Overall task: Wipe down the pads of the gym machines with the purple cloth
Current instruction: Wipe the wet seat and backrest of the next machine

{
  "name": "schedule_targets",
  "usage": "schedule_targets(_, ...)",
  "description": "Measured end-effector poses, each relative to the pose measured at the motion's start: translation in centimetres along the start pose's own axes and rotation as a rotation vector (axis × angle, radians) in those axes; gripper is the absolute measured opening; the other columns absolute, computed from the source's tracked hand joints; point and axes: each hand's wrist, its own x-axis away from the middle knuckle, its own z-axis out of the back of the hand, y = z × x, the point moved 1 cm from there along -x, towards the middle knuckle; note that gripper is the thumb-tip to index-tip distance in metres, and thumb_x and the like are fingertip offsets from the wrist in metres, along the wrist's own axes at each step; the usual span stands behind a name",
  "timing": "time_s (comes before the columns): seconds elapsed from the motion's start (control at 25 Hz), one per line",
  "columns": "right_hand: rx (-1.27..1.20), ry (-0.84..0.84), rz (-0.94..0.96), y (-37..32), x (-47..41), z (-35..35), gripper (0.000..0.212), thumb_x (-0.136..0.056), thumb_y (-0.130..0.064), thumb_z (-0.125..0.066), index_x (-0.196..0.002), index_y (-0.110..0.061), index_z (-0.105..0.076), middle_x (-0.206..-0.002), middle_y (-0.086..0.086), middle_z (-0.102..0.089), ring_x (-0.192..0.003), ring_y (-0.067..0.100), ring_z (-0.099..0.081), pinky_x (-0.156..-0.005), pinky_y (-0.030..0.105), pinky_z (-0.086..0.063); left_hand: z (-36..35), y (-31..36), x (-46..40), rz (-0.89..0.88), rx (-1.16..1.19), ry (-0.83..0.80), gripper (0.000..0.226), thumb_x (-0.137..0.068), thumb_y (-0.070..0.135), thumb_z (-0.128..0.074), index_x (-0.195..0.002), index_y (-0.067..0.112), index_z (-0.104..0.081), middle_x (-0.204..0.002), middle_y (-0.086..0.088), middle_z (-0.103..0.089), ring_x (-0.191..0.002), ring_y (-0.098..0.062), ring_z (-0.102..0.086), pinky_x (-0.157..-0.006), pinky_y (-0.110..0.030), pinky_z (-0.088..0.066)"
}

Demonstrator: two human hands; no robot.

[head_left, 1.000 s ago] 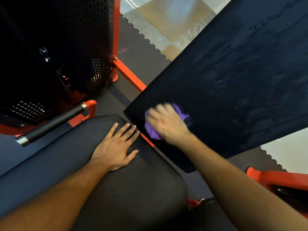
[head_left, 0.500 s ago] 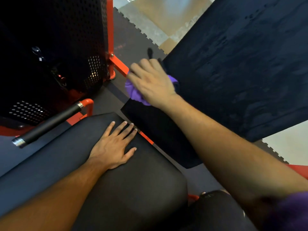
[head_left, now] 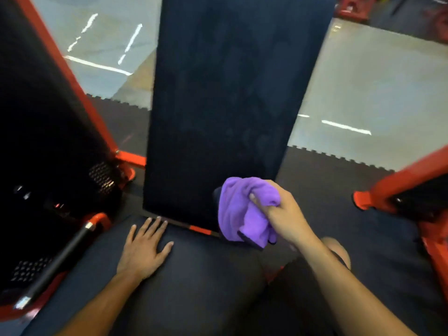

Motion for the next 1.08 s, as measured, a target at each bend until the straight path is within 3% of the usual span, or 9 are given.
schedule_targets(0.12,-0.176,0.192,-0.185,1.3,3.9,5.0,0.025,-0.1,-0.019,-0.058,-0.093,0.004,-0.065,-0.067,0.014,-0.063,-0.056,0.013,-0.058,-0.059,0.028,-0.052,4.3,6.1,-1.7,0.029,0.543,0.006,0.046,-0.096,0.06,-0.059,-0.137,0.039,-0.057,-0.143,0.005,-0.062,-0.133,-0.017,-0.058,-0.116,-0.044,-0.041)
schedule_targets(0.2,-0.313,0.203,-0.169,1.9,5.6,7.4,0.009,-0.096,-0.023,-0.067,-0.098,-0.015,-0.071,-0.089,-0.004,-0.075,-0.085,0.012,-0.072,-0.08,0.031,-0.058,8.7,13.7,-2.4,-0.114,0.9,0.028,0.04,-0.096,0.045,-0.069,-0.134,0.042,-0.057,-0.136,0.014,-0.066,-0.125,-0.004,-0.062,-0.109,-0.036,-0.05)
schedule_targets(0.28,-0.398,0.19,-0.189,2.1,7.2,8.9,0.009,-0.098,-0.023,-0.066,-0.103,-0.025,-0.073,-0.1,-0.005,-0.078,-0.101,0.014,-0.072,-0.073,0.028,-0.057,13.1,20.8,-2.9,-0.331,1.039,-0.016,0.057,-0.092,0.048,-0.068,-0.145,0.037,-0.052,-0.143,0.018,-0.06,-0.132,0.0,-0.056,-0.109,-0.027,-0.048)
schedule_targets(0.4,-0.521,0.116,-0.217,2.2,8.8,10.2,0.021,-0.099,-0.024,-0.062,-0.118,-0.024,-0.072,-0.112,-0.003,-0.076,-0.108,0.013,-0.07,-0.081,0.026,-0.055,18.0,27.8,-5.0,-0.605,0.901,-0.322,0.075,-0.088,0.052,-0.071,-0.155,0.04,-0.039,-0.15,0.021,-0.052,-0.141,0.0,-0.045,-0.115,-0.024,-0.038)
schedule_targets(0.56,-0.706,0.13,-0.259,3.0,10.3,9.8,0.026,-0.097,-0.028,-0.062,-0.119,-0.019,-0.071,-0.115,0.004,-0.075,-0.11,0.019,-0.07,-0.098,0.04,-0.054,19.8,30.4,-6.6,-0.75,0.669,-0.516,0.023,-0.096,0.041,-0.072,-0.113,0.026,-0.071,-0.108,0.009,-0.072,-0.105,-0.013,-0.069,-0.093,-0.046,-0.056)
schedule_targets(0.64,-0.786,0.142,-0.35,3.7,10.6,7.9,0.027,-0.096,-0.032,-0.063,-0.117,-0.018,-0.072,-0.113,0.005,-0.076,-0.107,0.021,-0.072,-0.097,0.041,-0.055,18.6,29.2,-5.8,-0.681,0.663,-0.491,0.026,-0.096,0.046,-0.07,-0.103,0.021,-0.07,-0.099,0.003,-0.072,-0.097,-0.021,-0.069,-0.088,-0.054,-0.055)
schedule_targets(0.76,-0.822,0.113,-0.439,3.6,10.2,4.2,0.028,-0.095,-0.039,-0.065,-0.113,-0.019,-0.071,-0.106,0.004,-0.077,-0.1,0.022,-0.074,-0.092,0.043,-0.057,16.7,24.9,-4.5,-0.62,0.582,-0.262,0.028,-0.095,0.053,-0.067,-0.106,0.028,-0.071,-0.102,0.01,-0.073,-0.096,-0.011,-0.069,-0.086,-0.049,-0.054)
schedule_targets(0.88,-0.766,0.246,-0.369,2.5,8.6,2.7,0.014,-0.102,-0.031,-0.057,-0.108,-0.024,-0.067,-0.097,-0.004,-0.077,-0.094,0.014,-0.073,-0.077,0.029,-0.054,17.0,18.9,-6.2,-0.53,0.32,0.436,0.043,-0.1,0.053,-0.054,-0.131,0.026,-0.066,-0.132,0.011,-0.067,-0.123,-0.013,-0.063,-0.11,-0.052,-0.041)
schedule_targets(1.08,-0.049,0.644,0.277,-0.1,4.1,3.6,0.017,-0.086,-0.02,-0.054,-0.103,-0.017,-0.055,-0.107,0.001,-0.056,-0.094,0.015,-0.055,-0.082,0.013,-0.045,21.1,14.1,-14.3,-0.376,-0.032,0.827,0.074,-0.104,0.049,-0.046,-0.164,0.017,-0.019,-0.172,-0.011,-0.013,-0.16,-0.025,-0.008,-0.125,-0.063,-0.001)
